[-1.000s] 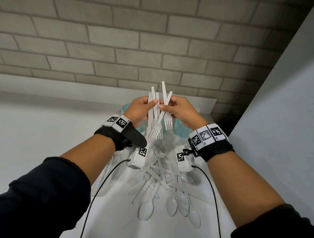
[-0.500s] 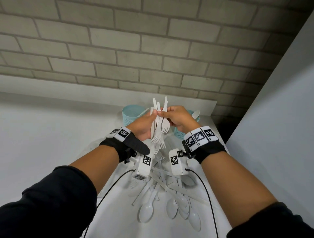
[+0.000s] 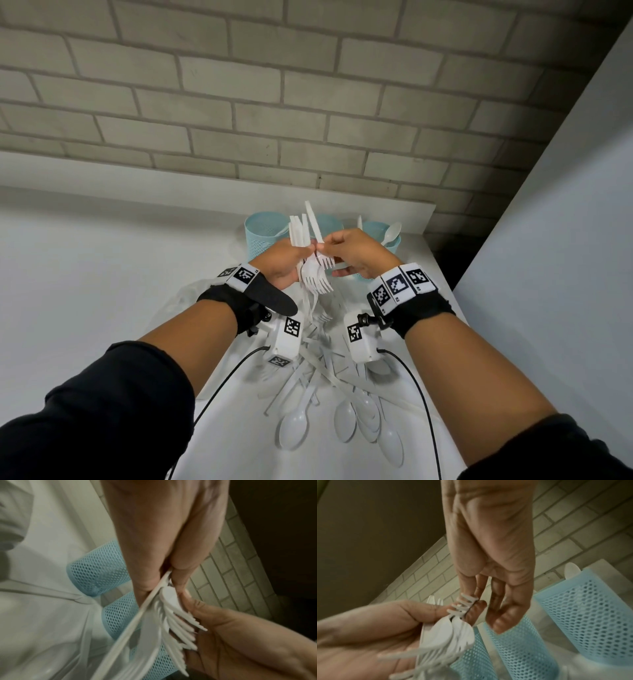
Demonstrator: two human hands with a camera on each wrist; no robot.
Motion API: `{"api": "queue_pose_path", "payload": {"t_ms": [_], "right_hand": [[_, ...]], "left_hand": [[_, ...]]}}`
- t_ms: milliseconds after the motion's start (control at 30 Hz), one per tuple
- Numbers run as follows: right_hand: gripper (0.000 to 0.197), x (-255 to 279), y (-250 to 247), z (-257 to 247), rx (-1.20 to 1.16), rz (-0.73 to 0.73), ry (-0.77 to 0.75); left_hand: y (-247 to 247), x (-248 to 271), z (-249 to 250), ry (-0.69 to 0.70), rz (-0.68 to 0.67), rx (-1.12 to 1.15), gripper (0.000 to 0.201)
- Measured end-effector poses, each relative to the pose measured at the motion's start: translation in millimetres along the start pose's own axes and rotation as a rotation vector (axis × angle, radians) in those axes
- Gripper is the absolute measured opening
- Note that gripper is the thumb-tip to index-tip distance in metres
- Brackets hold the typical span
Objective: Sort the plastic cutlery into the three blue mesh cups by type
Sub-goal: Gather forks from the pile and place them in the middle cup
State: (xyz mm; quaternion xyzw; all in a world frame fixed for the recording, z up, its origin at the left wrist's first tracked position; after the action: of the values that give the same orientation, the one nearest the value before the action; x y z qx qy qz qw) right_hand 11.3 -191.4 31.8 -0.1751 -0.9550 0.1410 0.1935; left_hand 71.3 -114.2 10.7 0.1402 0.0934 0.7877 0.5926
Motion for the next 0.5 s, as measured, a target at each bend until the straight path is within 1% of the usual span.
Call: {"api": "queue_pose_path", "payload": {"t_ms": [33,133,200,267,400,433,500], "right_hand": [[0.013,0,0,1,-0.047,-0.001,0.000],[0.015,2,-5,3,-0.133,0.073,-0.019],[0.015,3,-6,6,-0.152,0.073,-0.032],[0.013,4,-6,9,-0.154,0.017,-0.038],[0.009,8,7,15,-0.162,-0.157,-0.002],[0.009,9,10,16,-0.160,-0.169,0.000],[0.012,8,11,16,-0.142,-0.141,-0.002]], "left_hand": [[1,1,0,-0.006,-0.004,0.028,0.029],[4,3,-1,-0.016,-0.013,0.164,0.024],[1,3,0,0.006,0.003,0.197,0.025],[-7,3,3,0.048,0.053,0.196,0.023],[-16,2,5,0.098,0.125,0.219,0.036],[-16,3,5,0.098,0.136,0.226,0.037],[-14,2,4,0.098,0.134,0.244,0.037]]}}
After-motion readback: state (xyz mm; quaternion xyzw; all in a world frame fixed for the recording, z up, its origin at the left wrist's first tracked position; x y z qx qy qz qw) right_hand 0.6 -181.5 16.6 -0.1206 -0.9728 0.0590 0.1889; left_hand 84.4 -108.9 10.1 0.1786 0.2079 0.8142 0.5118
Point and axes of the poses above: each hand's wrist, its own x-axis away from the middle knuckle, its own y-axis out of the palm, z = x × y, the point moved 9 cm from there along -x, towards the middle knuckle, and after that the axes turned 11 degrees about -z, right-handed, at the moved point
